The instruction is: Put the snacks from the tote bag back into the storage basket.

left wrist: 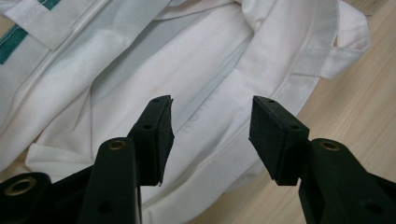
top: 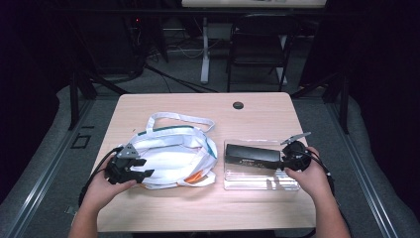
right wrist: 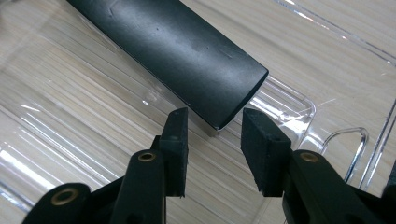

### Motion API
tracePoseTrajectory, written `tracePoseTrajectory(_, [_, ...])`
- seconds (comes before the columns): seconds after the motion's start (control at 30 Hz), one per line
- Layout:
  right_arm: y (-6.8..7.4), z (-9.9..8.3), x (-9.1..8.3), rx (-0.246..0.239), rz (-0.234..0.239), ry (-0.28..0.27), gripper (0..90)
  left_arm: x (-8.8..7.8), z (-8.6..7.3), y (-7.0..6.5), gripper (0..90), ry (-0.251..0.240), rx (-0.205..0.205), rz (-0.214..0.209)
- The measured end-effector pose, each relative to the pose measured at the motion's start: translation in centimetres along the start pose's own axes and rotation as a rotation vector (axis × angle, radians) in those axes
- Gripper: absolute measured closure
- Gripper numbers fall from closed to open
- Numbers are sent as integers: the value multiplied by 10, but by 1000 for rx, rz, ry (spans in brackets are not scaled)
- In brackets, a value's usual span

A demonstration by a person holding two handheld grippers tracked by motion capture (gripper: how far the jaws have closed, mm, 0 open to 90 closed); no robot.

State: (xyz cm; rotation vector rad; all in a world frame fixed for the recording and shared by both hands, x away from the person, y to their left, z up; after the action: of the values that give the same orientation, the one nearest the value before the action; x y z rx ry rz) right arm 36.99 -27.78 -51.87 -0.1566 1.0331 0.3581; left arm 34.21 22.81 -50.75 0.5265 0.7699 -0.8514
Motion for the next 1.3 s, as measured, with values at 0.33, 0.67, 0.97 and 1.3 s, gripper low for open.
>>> tracePoseTrajectory(0.33, [-2, 1, 8, 10, 6, 16, 590, -3, -1, -3, 493, -2, 5, 9])
tracePoseTrajectory(0.67, [-1, 4, 12, -2, -5, 23, 549, -6, -4, -3, 492, -2, 2, 19])
tracePoseTrajectory(0.97, [1, 7, 15, -2, -7, 21, 534, -10, -8, -2, 492, -3, -9, 32])
tracePoseTrajectory(1.3, [3, 11, 19, -7, -35, 0, 517, -12, -10, -2, 492, 1, -14, 41])
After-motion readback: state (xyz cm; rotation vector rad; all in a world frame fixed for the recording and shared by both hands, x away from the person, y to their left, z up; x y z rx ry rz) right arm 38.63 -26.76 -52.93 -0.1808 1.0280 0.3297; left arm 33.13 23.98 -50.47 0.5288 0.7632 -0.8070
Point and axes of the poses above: each handheld gripper's, and its own axes: x roughly forward along the jaws, z roughly out of its top, y roughly to its left, the point moved 2 cm from there along x, roughly forward along the jaws, and after that the axes turned 9 degrees about x, right-handed, at the moved point
